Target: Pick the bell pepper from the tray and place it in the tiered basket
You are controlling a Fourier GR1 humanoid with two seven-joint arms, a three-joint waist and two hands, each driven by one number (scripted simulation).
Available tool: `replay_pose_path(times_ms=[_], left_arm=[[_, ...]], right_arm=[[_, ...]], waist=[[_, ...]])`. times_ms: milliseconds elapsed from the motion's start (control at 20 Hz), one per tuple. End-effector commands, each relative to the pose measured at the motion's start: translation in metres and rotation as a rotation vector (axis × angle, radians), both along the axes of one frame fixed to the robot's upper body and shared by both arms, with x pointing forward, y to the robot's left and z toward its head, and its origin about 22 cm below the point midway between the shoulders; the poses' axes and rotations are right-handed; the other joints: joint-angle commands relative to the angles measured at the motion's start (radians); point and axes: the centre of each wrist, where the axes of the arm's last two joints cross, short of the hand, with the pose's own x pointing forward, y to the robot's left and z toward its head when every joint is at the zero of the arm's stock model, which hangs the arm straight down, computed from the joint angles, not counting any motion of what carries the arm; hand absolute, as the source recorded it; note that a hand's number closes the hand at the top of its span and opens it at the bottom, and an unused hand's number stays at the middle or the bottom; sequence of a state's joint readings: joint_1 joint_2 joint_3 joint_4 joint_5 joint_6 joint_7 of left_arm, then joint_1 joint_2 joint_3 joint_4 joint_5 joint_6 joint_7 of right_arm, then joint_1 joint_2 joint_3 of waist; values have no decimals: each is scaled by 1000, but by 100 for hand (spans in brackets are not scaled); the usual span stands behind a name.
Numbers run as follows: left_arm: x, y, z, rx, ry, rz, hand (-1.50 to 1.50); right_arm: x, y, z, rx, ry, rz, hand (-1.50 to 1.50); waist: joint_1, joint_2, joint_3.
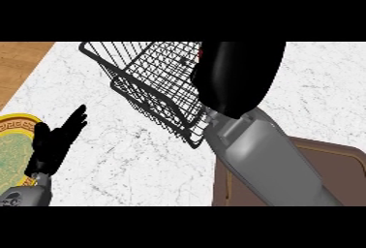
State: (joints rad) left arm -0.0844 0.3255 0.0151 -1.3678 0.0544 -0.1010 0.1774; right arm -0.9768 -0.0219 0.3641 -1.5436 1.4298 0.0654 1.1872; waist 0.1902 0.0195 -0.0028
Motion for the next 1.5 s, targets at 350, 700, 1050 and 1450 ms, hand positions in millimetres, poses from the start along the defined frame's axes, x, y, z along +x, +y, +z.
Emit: replay_pose_path(times_ms=[350, 700, 1050, 1450], left_arm=[[8, -7, 2, -6, -16, -14, 0], [1, 7, 5, -3, 0, 39, 0], [-7, 5, -2, -8, 5, 81, 0], [-8, 12, -5, -11, 14, 90, 0]], right_arm=[[50, 19, 32, 249, -50, -130, 150], [88, 43, 13, -242, 195, -289, 150], [107, 58, 37, -379, 312, -263, 150], [109, 73, 70, -452, 441, -220, 150]], waist=[[8, 27, -3], [-36, 3, -5], [-63, 2, -2], [-70, 3, -3]])
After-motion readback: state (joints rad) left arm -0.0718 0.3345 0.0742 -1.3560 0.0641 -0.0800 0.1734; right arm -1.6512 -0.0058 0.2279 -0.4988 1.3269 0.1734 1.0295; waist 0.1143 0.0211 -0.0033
